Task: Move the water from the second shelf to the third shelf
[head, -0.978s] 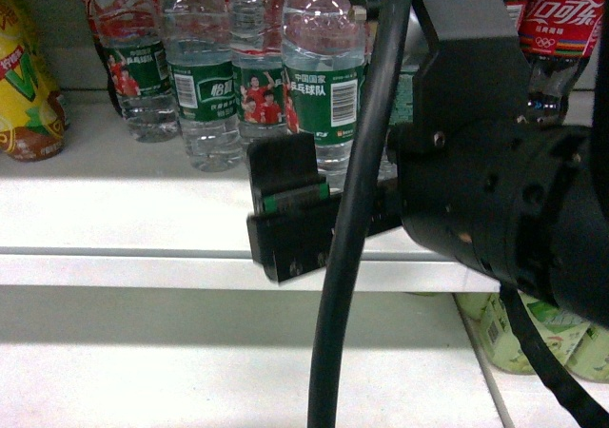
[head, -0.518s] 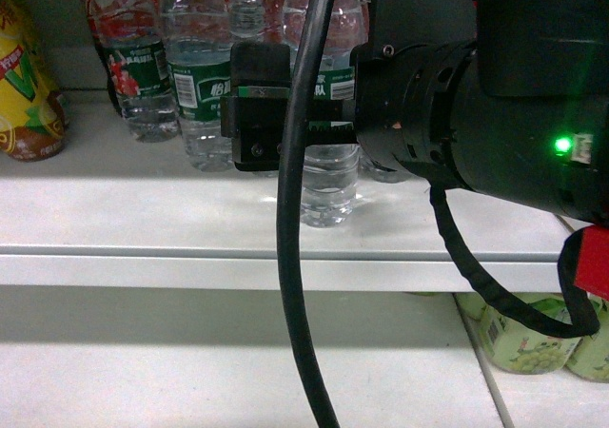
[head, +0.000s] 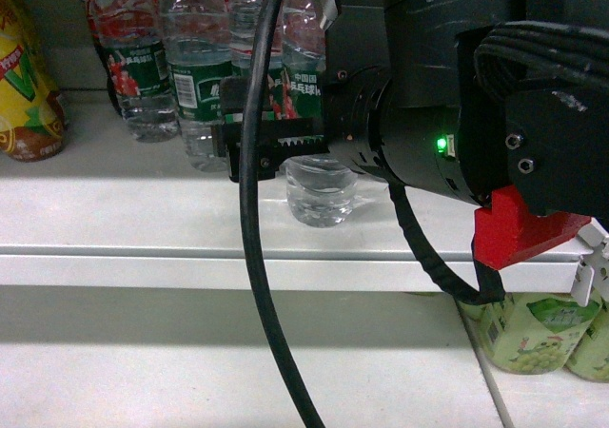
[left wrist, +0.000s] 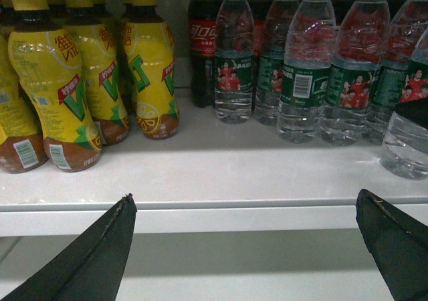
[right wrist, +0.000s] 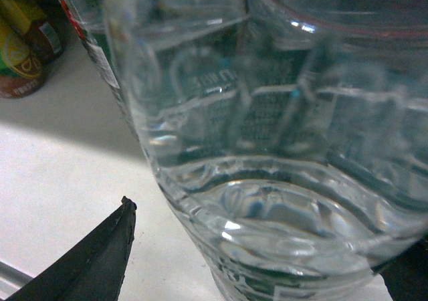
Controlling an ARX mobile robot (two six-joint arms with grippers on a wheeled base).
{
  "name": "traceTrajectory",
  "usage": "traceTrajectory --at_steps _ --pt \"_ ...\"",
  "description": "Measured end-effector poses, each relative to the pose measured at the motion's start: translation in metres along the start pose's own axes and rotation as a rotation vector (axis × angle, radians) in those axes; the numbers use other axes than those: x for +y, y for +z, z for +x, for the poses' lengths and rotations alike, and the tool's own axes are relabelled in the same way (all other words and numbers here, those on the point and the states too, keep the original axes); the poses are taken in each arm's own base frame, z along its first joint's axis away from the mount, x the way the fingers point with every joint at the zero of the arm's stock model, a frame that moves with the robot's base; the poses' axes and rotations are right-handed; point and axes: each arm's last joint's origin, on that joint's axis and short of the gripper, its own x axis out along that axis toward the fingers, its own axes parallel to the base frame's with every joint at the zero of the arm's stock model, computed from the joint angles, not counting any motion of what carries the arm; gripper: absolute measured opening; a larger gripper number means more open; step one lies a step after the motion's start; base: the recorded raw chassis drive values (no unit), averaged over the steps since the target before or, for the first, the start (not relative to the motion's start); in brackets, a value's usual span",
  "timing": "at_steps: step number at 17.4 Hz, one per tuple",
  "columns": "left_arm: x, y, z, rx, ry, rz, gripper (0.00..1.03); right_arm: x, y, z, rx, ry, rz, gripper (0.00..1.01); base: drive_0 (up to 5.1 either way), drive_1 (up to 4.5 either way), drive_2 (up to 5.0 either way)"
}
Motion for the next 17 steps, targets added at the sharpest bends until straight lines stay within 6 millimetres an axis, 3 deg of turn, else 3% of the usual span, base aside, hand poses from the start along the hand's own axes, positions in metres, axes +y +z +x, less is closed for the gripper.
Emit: traceTrajectory --at_steps 8,13,15,17 --pt "0.0 0.0 0.0 0.0 0.0 0.0 0.98 0.001 0.007 0.004 -0.015 -0.014 -0.003 0.98 0.0 0.0 0.0" --pt "0.0 0.0 0.0 0.0 0.0 0.0 0.98 0.0 0.008 0.001 -0.021 -0.034 -0.002 0.47 0.0 0.0 0.0" --pt "0.0 0.0 0.0 0.0 0.0 0.0 0.98 0.002 0.008 -0.007 -0.021 -0.017 0.004 0.4 0.0 0.0 0.0" --pt "0.0 0.0 0.0 0.0 0.0 0.0 0.98 0.002 0.005 -0.022 -0.011 0.013 0.003 0.4 0.0 0.0 0.0"
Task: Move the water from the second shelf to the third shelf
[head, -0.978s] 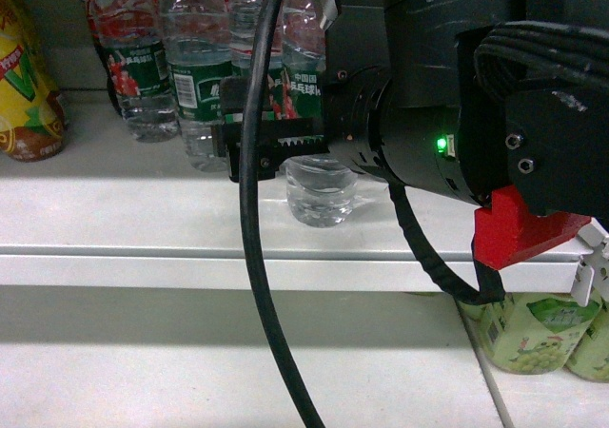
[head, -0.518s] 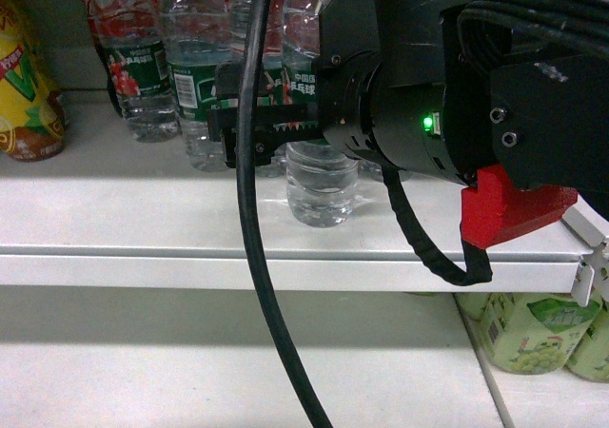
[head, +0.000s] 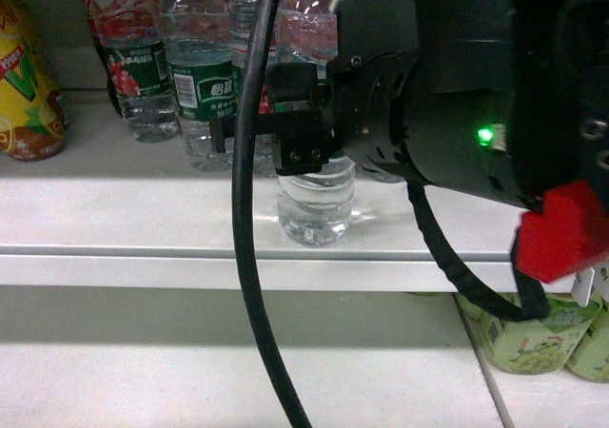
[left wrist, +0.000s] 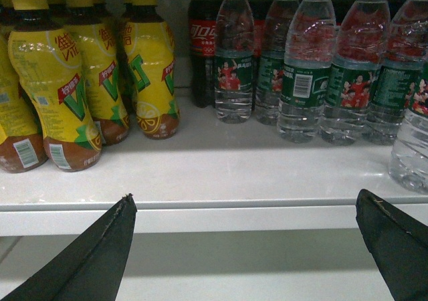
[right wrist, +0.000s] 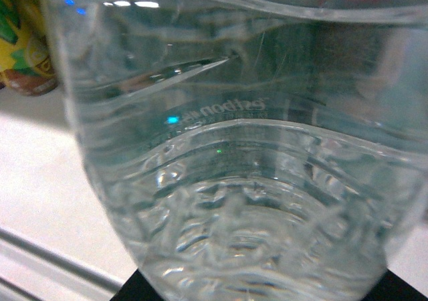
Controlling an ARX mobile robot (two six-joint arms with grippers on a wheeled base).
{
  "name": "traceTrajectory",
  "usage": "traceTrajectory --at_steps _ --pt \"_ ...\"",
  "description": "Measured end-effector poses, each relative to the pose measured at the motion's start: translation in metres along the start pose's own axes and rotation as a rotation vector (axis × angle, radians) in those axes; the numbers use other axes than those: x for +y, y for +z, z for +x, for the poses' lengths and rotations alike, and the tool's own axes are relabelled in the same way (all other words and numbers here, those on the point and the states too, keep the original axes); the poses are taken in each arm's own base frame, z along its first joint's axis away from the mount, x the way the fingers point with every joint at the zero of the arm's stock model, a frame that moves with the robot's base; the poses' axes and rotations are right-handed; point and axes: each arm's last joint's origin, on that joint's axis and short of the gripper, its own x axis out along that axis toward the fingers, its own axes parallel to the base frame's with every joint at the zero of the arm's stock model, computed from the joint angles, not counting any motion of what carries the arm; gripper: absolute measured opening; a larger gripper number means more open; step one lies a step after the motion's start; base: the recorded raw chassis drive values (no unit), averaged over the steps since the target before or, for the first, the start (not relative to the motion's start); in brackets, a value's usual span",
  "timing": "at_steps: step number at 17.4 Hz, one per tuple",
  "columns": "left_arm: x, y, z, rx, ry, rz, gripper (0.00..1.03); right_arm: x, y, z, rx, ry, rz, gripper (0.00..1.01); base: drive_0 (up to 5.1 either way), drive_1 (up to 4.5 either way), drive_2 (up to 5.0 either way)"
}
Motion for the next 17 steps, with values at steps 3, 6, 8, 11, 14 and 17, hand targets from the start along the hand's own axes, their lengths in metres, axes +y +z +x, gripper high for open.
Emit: traceTrajectory --at_steps 3,6,8,11,14,17 --pt "0.0 0.0 0.0 0.001 0.0 0.0 0.98 -0.005 -0.005 -0.027 -0.006 0.027 0.004 0.4 0.0 0.0 0.0" --pt "0.0 0.0 0.0 0.0 0.0 0.0 0.98 -0.025 -0.003 -0.062 -0.047 0.005 0.016 0.4 0.0 0.0 0.0" --pt "0.0 0.0 0.0 0.0 0.0 0.0 0.98 -0.046 -0.006 -0.088 -0.068 -0.032 0.032 0.4 0.0 0.0 0.0" --pt "0.0 0.0 0.0 0.0 0.0 0.0 0.98 -0.075 -0.019 -0.126 -0.062 -0.096 0.032 0.39 0.0 0.0 0.0" --pt "0.0 0.0 0.0 0.0 0.0 0.0 0.98 -0.098 -0.026 -0.163 -0.088 -0.157 0.05 0.39 0.0 0.0 0.0" --pt "0.0 0.0 0.0 0.0 0.0 0.0 0.98 -0.111 -0.03 -0.196 -0.124 -0.22 0.066 0.39 0.0 0.0 0.0"
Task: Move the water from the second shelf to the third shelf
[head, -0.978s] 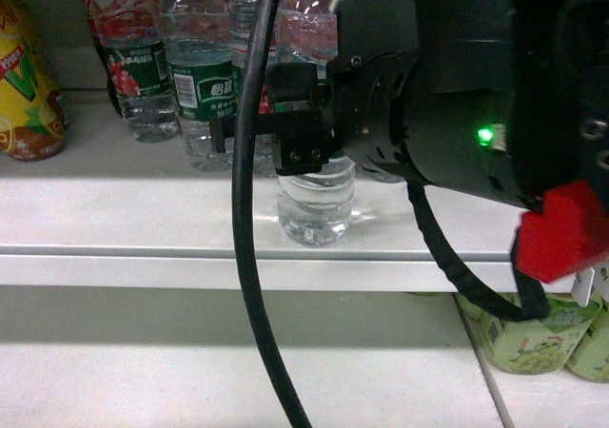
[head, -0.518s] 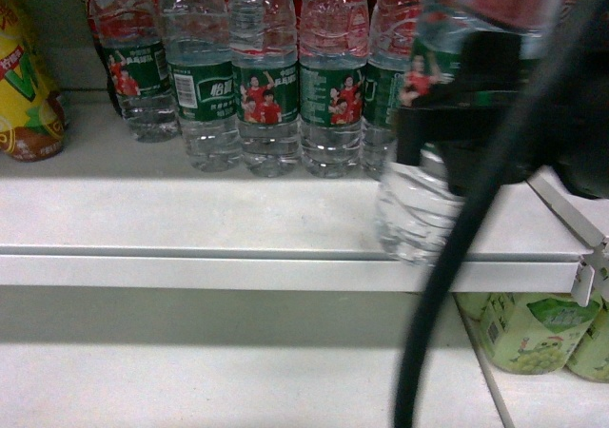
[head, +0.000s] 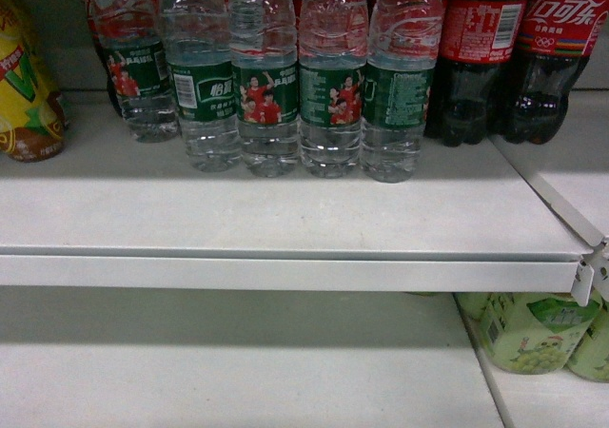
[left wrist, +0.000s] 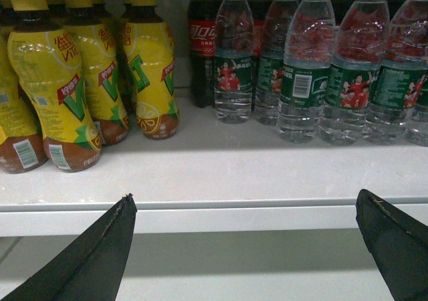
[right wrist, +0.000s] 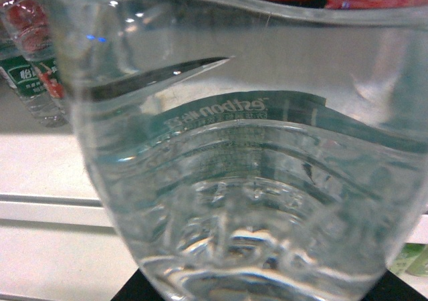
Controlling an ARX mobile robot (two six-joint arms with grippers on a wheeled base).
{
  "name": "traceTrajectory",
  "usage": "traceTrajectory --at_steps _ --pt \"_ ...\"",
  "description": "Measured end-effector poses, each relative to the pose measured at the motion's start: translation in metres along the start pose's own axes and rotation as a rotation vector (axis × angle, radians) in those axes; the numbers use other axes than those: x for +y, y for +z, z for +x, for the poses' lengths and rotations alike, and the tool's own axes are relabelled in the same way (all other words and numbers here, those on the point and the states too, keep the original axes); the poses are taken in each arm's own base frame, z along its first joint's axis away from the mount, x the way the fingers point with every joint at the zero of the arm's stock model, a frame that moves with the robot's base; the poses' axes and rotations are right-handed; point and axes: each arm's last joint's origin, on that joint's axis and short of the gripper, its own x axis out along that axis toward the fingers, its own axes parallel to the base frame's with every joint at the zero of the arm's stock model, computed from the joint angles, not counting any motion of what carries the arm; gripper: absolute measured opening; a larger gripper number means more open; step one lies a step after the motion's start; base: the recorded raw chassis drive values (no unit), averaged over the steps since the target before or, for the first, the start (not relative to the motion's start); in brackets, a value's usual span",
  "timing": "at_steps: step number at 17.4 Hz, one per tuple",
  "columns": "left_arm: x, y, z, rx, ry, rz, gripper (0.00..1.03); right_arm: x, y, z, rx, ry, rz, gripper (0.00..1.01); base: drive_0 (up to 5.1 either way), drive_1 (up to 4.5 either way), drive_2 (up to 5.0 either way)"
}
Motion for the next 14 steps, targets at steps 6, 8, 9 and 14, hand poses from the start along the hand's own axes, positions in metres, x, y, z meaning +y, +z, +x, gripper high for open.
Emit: traceTrajectory --at_steps 6,8,9,14 --pt "0.0 0.0 0.0 0.0 0.0 0.0 0.98 -0.015 0.0 -0.018 -0.021 -0.076 0.025 0.39 0.0 0.0 0.0" --pt "0.0 0.0 0.0 0.0 0.0 0.0 0.98 -0.018 -0.002 -0.022 -0.023 -0.096 0.04 0.39 0.0 0.0 0.0" --pt "0.0 0.0 0.0 0.0 0.0 0.0 0.98 -0.019 -0.002 -0.023 -0.027 -0.102 0.045 0.39 0.0 0.0 0.0" --pt "0.0 0.0 0.0 0.0 0.0 0.0 0.98 -0.025 0.0 -0.028 -0.049 -0.113 0.063 0.39 0.0 0.0 0.0"
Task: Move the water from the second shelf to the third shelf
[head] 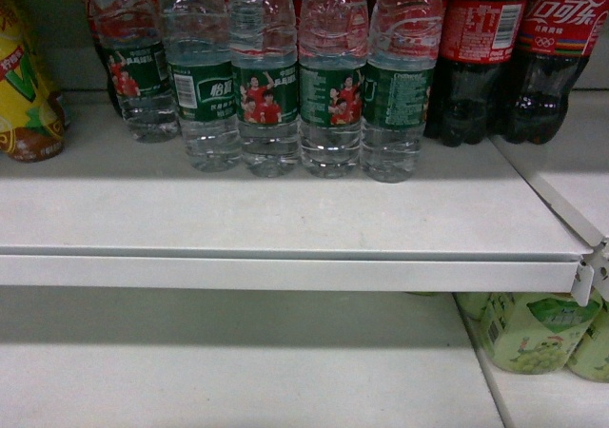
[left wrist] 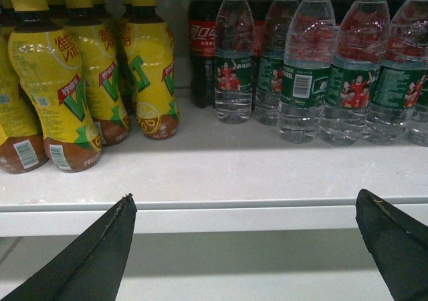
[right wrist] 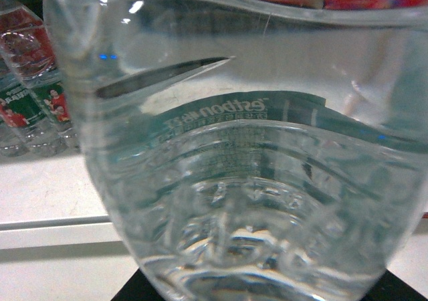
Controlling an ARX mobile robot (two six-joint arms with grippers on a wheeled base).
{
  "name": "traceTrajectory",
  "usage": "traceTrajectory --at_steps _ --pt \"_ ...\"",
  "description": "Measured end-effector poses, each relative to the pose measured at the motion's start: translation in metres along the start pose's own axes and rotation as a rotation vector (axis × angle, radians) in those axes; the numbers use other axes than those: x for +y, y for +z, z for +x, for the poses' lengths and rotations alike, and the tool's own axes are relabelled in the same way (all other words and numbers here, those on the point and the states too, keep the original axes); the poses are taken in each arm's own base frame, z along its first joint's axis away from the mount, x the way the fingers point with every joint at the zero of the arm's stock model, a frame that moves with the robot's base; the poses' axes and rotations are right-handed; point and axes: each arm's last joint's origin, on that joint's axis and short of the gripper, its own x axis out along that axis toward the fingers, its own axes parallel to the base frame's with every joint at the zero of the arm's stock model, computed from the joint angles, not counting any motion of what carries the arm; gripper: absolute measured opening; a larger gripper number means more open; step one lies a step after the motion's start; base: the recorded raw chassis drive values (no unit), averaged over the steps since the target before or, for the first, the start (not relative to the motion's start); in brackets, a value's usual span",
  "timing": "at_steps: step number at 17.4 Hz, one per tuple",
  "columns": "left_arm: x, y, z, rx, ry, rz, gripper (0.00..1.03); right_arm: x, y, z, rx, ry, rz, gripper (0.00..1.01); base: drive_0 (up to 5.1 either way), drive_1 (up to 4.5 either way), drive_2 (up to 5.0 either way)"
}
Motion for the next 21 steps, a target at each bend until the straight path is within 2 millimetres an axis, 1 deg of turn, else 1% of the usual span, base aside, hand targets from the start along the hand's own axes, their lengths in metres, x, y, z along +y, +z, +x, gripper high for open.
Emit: traceTrajectory --at_steps 21 --pt "0.0 0.0 0.0 0.0 -0.001 0.0 0.98 0.0 -0.0026 0.0 0.009 0.006 0.008 0.39 0.0 0.0 0.0"
